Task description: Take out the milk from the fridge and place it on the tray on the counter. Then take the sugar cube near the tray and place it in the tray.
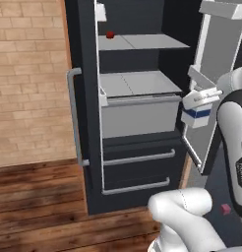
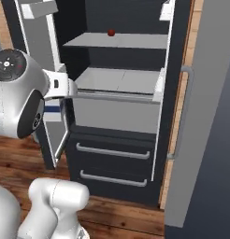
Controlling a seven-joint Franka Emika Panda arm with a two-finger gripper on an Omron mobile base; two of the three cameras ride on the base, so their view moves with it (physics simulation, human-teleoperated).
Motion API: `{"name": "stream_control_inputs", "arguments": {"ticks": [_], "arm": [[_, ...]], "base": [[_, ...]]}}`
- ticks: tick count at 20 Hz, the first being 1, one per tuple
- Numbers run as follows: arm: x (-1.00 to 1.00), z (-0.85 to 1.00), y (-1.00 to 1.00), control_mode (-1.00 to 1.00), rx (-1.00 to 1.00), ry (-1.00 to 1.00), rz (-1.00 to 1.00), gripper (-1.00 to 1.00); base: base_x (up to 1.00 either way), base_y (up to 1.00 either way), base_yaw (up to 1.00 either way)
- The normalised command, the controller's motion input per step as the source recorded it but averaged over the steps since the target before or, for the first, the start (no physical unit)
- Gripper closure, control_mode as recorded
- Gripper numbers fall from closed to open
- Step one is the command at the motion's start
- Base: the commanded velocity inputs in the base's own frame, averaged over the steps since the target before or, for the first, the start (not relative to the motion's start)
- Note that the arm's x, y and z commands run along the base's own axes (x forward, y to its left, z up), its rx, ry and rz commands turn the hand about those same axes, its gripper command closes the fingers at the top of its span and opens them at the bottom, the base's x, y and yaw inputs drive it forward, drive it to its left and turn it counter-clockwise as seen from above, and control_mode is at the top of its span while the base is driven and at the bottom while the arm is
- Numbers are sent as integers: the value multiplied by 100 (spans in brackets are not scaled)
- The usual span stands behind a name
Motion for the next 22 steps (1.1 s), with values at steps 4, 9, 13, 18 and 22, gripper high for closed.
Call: {"name": "stream_control_inputs", "arguments": {"ticks": [4, 9, 13, 18, 22], "arm": [[0, 0, 0, 100, 0, 0, 0, 100], [0, 0, 0, 100, 0, 0, 0, 100], [0, 0, 0, 100, 0, 0, 0, 100], [0, 0, 0, 100, 0, 0, 0, 100], [0, 0, 0, 100, 0, 0, 0, 100]], "base": [[-100, 92, 13], [-6, 92, 64], [0, 16, 99], [6, 4, 99], [10, 3, 100]]}}
